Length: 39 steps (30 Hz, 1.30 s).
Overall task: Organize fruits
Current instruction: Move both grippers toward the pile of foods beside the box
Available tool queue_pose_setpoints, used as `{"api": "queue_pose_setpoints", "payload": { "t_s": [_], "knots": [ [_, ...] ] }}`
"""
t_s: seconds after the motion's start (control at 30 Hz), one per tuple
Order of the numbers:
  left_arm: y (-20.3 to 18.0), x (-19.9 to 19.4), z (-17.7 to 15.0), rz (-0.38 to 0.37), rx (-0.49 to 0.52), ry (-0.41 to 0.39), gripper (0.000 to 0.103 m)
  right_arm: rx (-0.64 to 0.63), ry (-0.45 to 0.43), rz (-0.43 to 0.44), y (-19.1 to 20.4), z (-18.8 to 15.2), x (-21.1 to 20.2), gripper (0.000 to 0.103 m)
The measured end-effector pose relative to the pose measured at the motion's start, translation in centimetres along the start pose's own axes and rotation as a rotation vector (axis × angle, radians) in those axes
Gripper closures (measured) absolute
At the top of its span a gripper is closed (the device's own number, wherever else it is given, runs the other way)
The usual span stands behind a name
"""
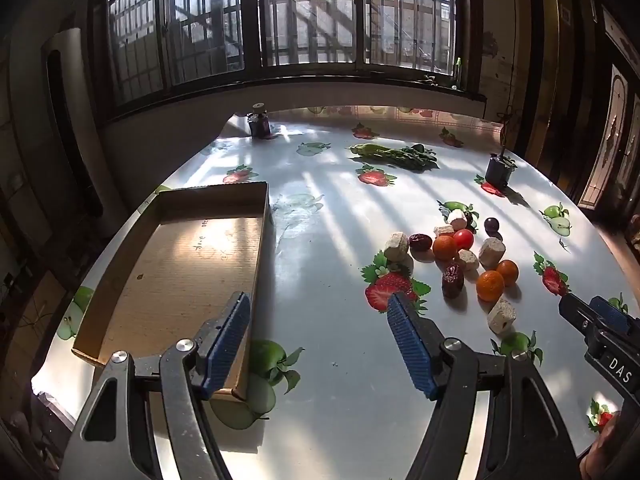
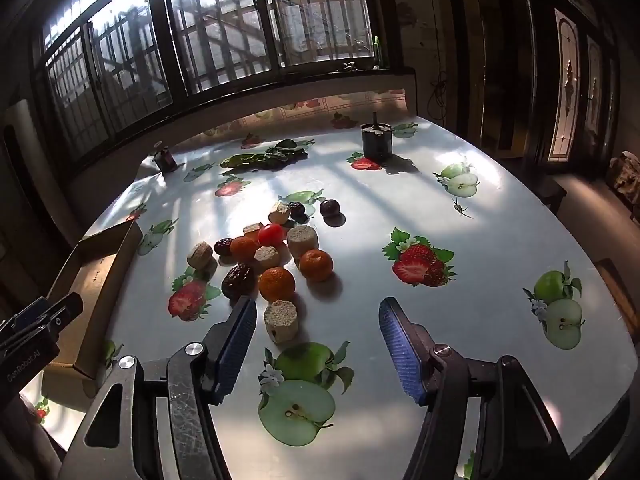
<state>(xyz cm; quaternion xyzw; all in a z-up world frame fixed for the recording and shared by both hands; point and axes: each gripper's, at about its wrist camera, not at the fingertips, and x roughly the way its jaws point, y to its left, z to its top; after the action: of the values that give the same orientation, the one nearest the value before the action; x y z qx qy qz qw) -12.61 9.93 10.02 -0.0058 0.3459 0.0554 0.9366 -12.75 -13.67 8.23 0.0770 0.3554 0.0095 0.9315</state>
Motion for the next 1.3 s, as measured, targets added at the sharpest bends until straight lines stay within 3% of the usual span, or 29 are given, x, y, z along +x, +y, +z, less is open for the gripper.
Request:
{"api": "queue_pose_setpoints", "payload": {
  "t_s": [0.3, 0.73, 1.0, 1.13, 1.3],
  "knots": [
    [0.4, 1.4, -0.2, 0.019, 0.000, 0.038, 0.032, -0.018, 0.066, 0.024, 1.1, -0.7, 1.6, 0.035],
    [0.0, 3.2, -0.1, 0.012, 0.012, 0.085, 0.032, 0.010, 0.092, 0.050, 0.5, -0.8, 2.8, 0.035],
    [1.0, 4.7, 4.5, -0.057, 0.023, 0.121, 0.029, -0.048, 0.089, 0.011, -1.2, 0.3, 3.2, 0.035],
    [-0.6, 7.3, 6.5, -0.088, 0.071, 0.150, 0.026, -0.026, 0.119, 0.072, -2.1, 1.2, 4.1, 0.036],
    [-3.3, 13.3, 7.0, -0.176, 0.064, 0.272, 0.026, -0.037, 0.137, 0.132, -1.3, 1.1, 5.3, 0.040]
  ]
}}
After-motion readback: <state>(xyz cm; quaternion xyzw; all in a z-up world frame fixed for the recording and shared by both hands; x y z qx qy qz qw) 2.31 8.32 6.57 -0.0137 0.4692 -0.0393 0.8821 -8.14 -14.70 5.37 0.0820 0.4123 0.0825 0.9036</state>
